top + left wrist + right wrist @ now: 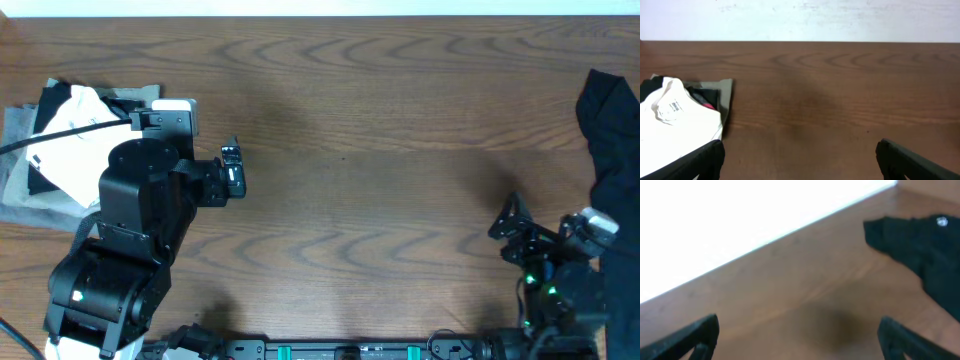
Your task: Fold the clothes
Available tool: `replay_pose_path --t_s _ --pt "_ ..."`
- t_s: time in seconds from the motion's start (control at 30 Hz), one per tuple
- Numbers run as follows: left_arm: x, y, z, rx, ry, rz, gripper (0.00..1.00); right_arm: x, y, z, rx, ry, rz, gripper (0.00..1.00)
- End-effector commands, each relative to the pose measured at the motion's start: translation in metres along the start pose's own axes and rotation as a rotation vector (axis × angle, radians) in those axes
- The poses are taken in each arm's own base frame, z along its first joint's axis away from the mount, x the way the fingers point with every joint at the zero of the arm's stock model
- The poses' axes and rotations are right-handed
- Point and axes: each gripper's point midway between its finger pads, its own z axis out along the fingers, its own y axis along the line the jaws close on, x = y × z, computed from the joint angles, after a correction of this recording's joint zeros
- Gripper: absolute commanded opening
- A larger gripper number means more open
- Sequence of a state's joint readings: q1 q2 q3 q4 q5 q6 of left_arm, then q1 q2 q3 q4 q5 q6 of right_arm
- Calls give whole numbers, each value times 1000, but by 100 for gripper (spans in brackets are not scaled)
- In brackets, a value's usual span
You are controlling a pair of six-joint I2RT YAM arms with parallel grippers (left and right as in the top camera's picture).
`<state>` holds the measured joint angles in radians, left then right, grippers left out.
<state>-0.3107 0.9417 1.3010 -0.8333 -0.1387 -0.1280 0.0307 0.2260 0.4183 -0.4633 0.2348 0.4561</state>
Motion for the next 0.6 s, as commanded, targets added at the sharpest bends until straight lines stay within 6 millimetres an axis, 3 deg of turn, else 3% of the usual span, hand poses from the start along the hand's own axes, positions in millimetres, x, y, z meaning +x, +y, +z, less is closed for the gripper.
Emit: replay_pose_path --t_s 0.0,0.2,0.37,0.57 --pt "-3 1 -2 -11 -8 -4 98 14 -6 11 -23 -51 4 99" --pt "-3 1 -2 -11 -8 -4 98 28 11 23 -173 -126 -144 99" --pt "-3 1 -2 -11 -8 -4 98 39 7 31 -181 -153 -143 99" --pt "-3 1 -2 -11 -8 -4 98 35 9 29 -193 -181 -136 99"
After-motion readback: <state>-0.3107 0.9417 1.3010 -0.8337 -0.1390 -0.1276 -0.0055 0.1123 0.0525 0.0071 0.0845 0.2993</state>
